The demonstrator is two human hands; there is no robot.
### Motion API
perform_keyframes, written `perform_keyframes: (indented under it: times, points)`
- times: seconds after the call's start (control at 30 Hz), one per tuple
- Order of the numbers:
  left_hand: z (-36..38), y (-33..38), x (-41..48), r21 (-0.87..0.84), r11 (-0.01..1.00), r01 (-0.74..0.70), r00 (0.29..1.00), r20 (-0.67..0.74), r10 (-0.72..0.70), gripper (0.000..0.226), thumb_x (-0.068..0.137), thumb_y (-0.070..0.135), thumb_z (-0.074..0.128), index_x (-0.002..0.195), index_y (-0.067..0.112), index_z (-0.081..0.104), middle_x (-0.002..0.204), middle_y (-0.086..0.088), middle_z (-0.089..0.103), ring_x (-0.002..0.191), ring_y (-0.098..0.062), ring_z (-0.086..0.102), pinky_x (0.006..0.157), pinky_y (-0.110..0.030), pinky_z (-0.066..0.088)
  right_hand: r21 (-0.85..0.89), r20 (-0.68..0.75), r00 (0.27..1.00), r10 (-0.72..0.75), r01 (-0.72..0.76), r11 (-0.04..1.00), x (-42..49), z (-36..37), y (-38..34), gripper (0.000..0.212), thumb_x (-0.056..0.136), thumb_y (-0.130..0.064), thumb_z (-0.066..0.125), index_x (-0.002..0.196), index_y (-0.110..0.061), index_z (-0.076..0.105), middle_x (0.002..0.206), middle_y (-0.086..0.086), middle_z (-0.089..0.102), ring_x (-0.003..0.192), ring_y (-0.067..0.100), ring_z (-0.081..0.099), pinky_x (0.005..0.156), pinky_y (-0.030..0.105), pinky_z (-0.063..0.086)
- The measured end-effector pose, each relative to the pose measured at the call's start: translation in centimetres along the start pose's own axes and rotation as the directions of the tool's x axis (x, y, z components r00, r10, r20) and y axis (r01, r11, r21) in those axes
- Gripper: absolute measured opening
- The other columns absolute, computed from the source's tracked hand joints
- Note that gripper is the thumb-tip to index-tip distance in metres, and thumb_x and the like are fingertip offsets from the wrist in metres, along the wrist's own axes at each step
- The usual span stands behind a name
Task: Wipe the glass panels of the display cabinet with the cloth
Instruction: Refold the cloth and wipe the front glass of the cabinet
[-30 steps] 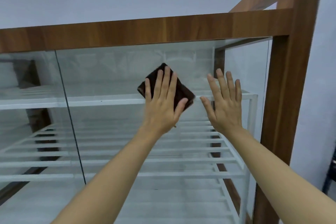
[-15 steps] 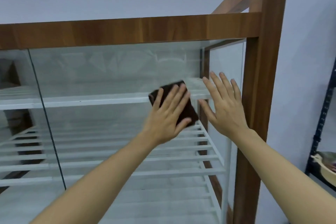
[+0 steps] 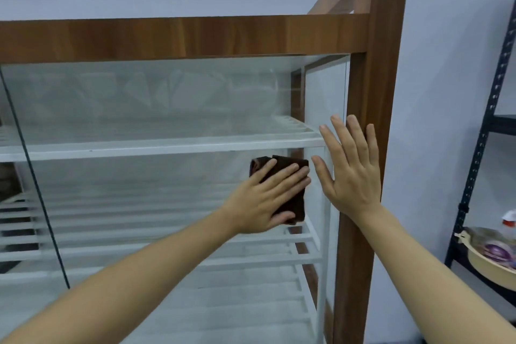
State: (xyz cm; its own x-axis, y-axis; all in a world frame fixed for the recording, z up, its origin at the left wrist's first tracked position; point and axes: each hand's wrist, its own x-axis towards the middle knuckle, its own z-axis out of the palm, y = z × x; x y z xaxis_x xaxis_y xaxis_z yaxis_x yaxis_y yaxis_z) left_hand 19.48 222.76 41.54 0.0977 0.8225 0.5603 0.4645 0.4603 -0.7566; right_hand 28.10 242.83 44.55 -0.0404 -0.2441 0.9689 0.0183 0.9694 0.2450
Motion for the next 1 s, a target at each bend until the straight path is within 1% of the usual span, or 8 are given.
perform_keyframes:
  times: [0.07, 0.2, 0.3, 0.43, 0.53, 0.67, 0.8, 1.0]
  points:
    - [-0.4, -2.4, 1.1, 0.006, 1.000, -0.027, 0.999, -0.028, 0.027, 0.069, 0.103, 0.055, 0.034, 0.158, 0.014, 0.024, 0.165, -0.008, 0.020, 0.153, -0.024, 0.016, 0.125, -0.049, 0.012, 0.025, -0.023, 1.000, 0.012, -0.011, 1.000, 0.0, 0.0, -0.1, 0.051, 0.101, -0.033, 0.050, 0.146, -0.012, 0.039, 0.153, 0.013, 0.039, 0.145, 0.033, 0.030, 0.122, 0.051, 0.019]
    - [-3.2, -6.5, 8.0, -0.052, 0.907, 0.419, 0.898, -0.125, -0.422, 0.068, 0.103, 0.052, 0.035, 0.157, 0.012, 0.027, 0.164, -0.011, 0.023, 0.153, -0.027, 0.019, 0.124, -0.053, 0.013, 0.048, -0.025, 0.999, 0.040, -0.039, 0.998, 0.0, -0.3, -0.2, 0.048, 0.102, -0.031, 0.047, 0.145, -0.010, 0.042, 0.152, 0.014, 0.040, 0.145, 0.033, 0.030, 0.122, 0.050, 0.019]
    - [-2.3, -3.8, 9.6, -0.121, 0.837, 0.533, 0.830, -0.115, -0.545, 0.068, 0.105, 0.051, 0.029, 0.158, 0.010, 0.021, 0.165, -0.011, 0.015, 0.154, -0.028, 0.012, 0.123, -0.057, 0.008, 0.058, -0.017, 0.998, 0.061, -0.060, 0.996, 0.1, -0.3, -0.3, 0.048, 0.103, -0.033, 0.045, 0.145, -0.010, 0.042, 0.152, 0.015, 0.040, 0.145, 0.033, 0.030, 0.122, 0.050, 0.020]
    - [1.6, 6.2, 2.1, -0.072, 0.982, 0.177, 0.984, -0.007, -0.178, 0.068, 0.102, 0.052, 0.038, 0.157, 0.014, 0.026, 0.165, -0.008, 0.014, 0.154, -0.026, 0.007, 0.125, -0.051, -0.004, 0.070, -0.005, 0.996, 0.087, -0.087, 0.994, 0.0, -0.5, -0.4, 0.048, 0.103, -0.033, 0.045, 0.145, -0.008, 0.044, 0.153, 0.016, 0.040, 0.145, 0.034, 0.028, 0.123, 0.050, 0.017]
    - [2.5, 8.5, -4.7, -0.036, 0.994, -0.103, 0.989, 0.105, 0.106, 0.068, 0.103, 0.054, 0.036, 0.159, 0.019, 0.019, 0.166, -0.002, 0.009, 0.154, -0.019, 0.005, 0.125, -0.047, -0.007, 0.084, 0.044, 0.991, 0.126, -0.129, 0.988, -0.9, -0.5, -1.3, 0.051, 0.101, -0.032, 0.049, 0.147, -0.011, 0.039, 0.155, 0.014, 0.034, 0.147, 0.034, 0.024, 0.123, 0.051, 0.010]
    - [-0.2, 0.2, -2.6, -0.052, 0.965, 0.255, 0.966, -0.034, -0.257, 0.064, 0.103, 0.053, 0.038, 0.157, 0.020, 0.029, 0.164, -0.004, 0.024, 0.153, -0.021, 0.018, 0.124, -0.049, 0.009, 0.169, 0.099, 0.993, 0.072, -0.088, 0.982, -4.1, 0.1, -4.4, 0.051, 0.100, -0.030, 0.053, 0.145, -0.010, 0.041, 0.155, 0.015, 0.035, 0.147, 0.034, 0.026, 0.122, 0.057, 0.015]
    - [-2.3, -6.0, 0.4, -0.105, 0.767, 0.633, 0.760, -0.105, -0.642, 0.067, 0.104, 0.050, 0.037, 0.157, 0.012, 0.025, 0.165, -0.012, 0.020, 0.153, -0.028, 0.015, 0.123, -0.051, 0.005, 0.264, 0.192, 0.957, 0.219, -0.266, 0.927, -5.7, 1.3, -7.3, 0.049, 0.101, -0.028, 0.049, 0.146, -0.010, 0.040, 0.157, 0.014, 0.033, 0.150, 0.032, 0.021, 0.122, 0.055, 0.017]
    - [0.6, 6.9, -11.4, -0.174, 0.594, 0.786, 0.614, 0.098, -0.784, 0.069, 0.105, 0.051, 0.028, 0.159, 0.013, 0.006, 0.167, -0.008, -0.004, 0.155, -0.025, -0.004, 0.122, -0.059, 0.009, 0.177, 0.340, 0.914, 0.223, -0.295, 0.939, -8.1, 2.6, -10.2, 0.056, 0.101, -0.031, 0.049, 0.152, -0.017, 0.030, 0.163, 0.006, 0.021, 0.153, 0.026, 0.014, 0.124, 0.053, 0.008]
